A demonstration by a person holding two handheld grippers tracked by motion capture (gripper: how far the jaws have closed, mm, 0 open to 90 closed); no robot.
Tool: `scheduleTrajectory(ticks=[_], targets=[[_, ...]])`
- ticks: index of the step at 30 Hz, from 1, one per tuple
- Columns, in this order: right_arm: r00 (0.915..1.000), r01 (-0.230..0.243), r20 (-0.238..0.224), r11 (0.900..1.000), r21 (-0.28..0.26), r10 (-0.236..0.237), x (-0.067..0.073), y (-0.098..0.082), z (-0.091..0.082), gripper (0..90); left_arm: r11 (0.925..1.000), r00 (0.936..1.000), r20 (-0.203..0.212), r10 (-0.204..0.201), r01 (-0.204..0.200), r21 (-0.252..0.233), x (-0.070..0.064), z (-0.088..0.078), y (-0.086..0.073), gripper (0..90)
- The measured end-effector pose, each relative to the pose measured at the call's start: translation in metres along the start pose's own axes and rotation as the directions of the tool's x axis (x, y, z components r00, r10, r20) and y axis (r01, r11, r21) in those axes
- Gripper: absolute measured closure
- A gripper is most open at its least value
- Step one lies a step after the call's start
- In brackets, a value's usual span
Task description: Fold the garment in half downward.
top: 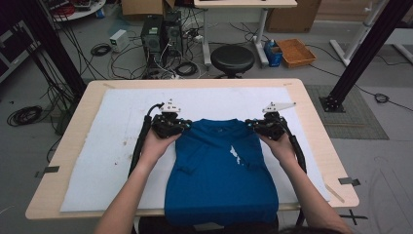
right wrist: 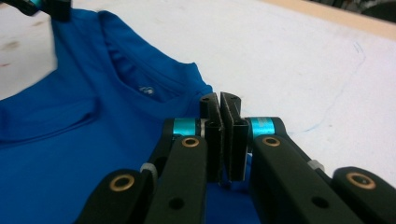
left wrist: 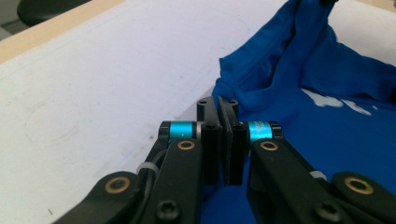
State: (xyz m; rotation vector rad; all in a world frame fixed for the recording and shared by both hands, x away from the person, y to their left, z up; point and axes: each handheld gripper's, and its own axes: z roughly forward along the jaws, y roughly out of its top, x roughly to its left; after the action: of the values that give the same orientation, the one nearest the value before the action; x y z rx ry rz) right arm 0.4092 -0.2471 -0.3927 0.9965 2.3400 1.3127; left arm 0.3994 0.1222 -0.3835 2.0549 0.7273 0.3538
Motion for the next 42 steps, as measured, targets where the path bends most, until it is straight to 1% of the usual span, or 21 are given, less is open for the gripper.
scheduleTrajectory(ticks=[2, 7, 9, 14, 15, 16, 17, 20, 22, 24, 25, 27, 28, 30, 31, 33, 35, 37, 38, 40, 42], targets=[[0.9999, 0.011, -0.004, 1.000, -0.015, -0.011, 0.010, -0.005, -0.010, 88.6, 0.9998, 0.9998, 0.010, 0.018, -0.018, -0.003, -0.010, -0.007, -0.005, 87.7], [0.9980, 0.063, -0.004, 0.998, -0.028, -0.063, 0.033, -0.019, -0.034, 88.6, 0.9978, 0.9975, 0.030, 0.063, -0.063, -0.023, -0.035, -0.027, -0.018, 87.7], [0.9969, 0.079, -0.002, 0.997, -0.024, -0.079, 0.042, -0.028, -0.043, 88.6, 0.9972, 0.9963, 0.051, 0.069, -0.067, -0.031, -0.045, -0.035, -0.024, 87.7], [0.9941, 0.105, -0.025, 0.994, -0.010, -0.105, 0.061, -0.053, -0.064, 88.7, 0.9955, 0.9913, 0.093, 0.094, -0.092, -0.025, -0.069, -0.049, -0.042, 87.7], [0.9941, 0.105, -0.025, 0.994, -0.010, -0.105, 0.061, -0.053, -0.064, 88.7, 0.9955, 0.9913, 0.093, 0.094, -0.092, -0.025, -0.069, -0.049, -0.042, 87.7], [0.9914, 0.126, -0.032, 0.992, -0.004, -0.126, 0.070, -0.061, -0.073, 88.6, 0.9941, 0.9881, 0.110, 0.108, -0.106, -0.022, -0.079, -0.053, -0.048, 87.7], [0.9898, 0.138, -0.037, 0.990, 0.002, -0.137, 0.075, -0.064, -0.077, 88.6, 0.9924, 0.9854, 0.118, 0.123, -0.122, -0.015, -0.084, -0.055, -0.051, 87.7], [0.9858, 0.161, -0.052, 0.987, 0.016, -0.160, 0.086, -0.074, -0.087, 88.6, 0.9824, 0.9768, 0.111, 0.183, -0.186, 0.015, -0.099, -0.056, -0.060, 87.6], [0.9808, 0.188, -0.059, 0.982, 0.027, -0.186, 0.093, -0.081, -0.091, 88.6, 0.9774, 0.9706, 0.128, 0.204, -0.209, 0.031, -0.108, -0.056, -0.067, 87.6], [0.9731, 0.228, -0.045, 0.973, 0.042, -0.226, 0.100, -0.087, -0.094, 88.6, 0.9707, 0.9632, 0.142, 0.228, -0.236, 0.044, -0.116, -0.056, -0.073, 87.5], [0.9723, 0.231, -0.046, 0.972, 0.049, -0.229, 0.102, -0.090, -0.096, 88.6, 0.9684, 0.9607, 0.149, 0.234, -0.244, 0.053, -0.120, -0.055, -0.076, 87.5], [0.9706, 0.238, -0.055, 0.969, 0.065, -0.234, 0.106, -0.097, -0.098, 88.6, 0.9660, 0.9582, 0.160, 0.237, -0.250, 0.066, -0.125, -0.055, -0.081, 87.4], [0.9697, 0.242, -0.054, 0.967, 0.078, -0.238, 0.107, -0.100, -0.098, 88.6, 0.9629, 0.9555, 0.165, 0.245, -0.259, 0.075, -0.127, -0.054, -0.084, 87.3], [0.9673, 0.250, -0.070, 0.962, 0.106, -0.244, 0.110, -0.106, -0.097, 88.4, 0.9604, 0.9538, 0.172, 0.246, -0.264, 0.089, -0.130, -0.053, -0.089, 87.1], [0.9634, 0.265, -0.070, 0.957, 0.118, -0.259, 0.113, -0.109, -0.097, 88.3, 0.9597, 0.9526, 0.178, 0.246, -0.265, 0.092, -0.131, -0.052, -0.091, 86.9], [0.9544, 0.297, -0.073, 0.944, 0.145, -0.290, 0.118, -0.113, -0.097, 87.8, 0.9546, 0.9486, 0.184, 0.257, -0.279, 0.104, -0.133, -0.052, -0.094, 84.5], [0.9499, 0.311, -0.078, 0.937, 0.158, -0.302, 0.123, -0.116, -0.099, 85.8, 0.9507, 0.9467, 0.188, 0.261, -0.286, 0.119, -0.136, -0.052, -0.098, 77.3], [0.9511, 0.308, -0.079, 0.938, 0.161, -0.299, 0.124, -0.116, -0.101, 82.8, 0.9461, 0.9430, 0.199, 0.266, -0.295, 0.133, -0.138, -0.053, -0.101, 74.9], [0.9524, 0.303, -0.084, 0.940, 0.154, -0.293, 0.124, -0.116, -0.103, 82.7, 0.9451, 0.9422, 0.202, 0.268, -0.297, 0.135, -0.139, -0.053, -0.102, 72.6], [0.9516, 0.305, -0.088, 0.941, 0.148, -0.294, 0.123, -0.116, -0.104, 82.3, 0.9441, 0.9414, 0.205, 0.268, -0.299, 0.139, -0.140, -0.054, -0.103, 70.4], [0.9573, 0.288, -0.061, 0.949, 0.129, -0.283, 0.119, -0.113, -0.107, 77.6, 0.9542, 0.9526, 0.177, 0.248, -0.271, 0.126, -0.137, -0.057, -0.101, 65.8]])
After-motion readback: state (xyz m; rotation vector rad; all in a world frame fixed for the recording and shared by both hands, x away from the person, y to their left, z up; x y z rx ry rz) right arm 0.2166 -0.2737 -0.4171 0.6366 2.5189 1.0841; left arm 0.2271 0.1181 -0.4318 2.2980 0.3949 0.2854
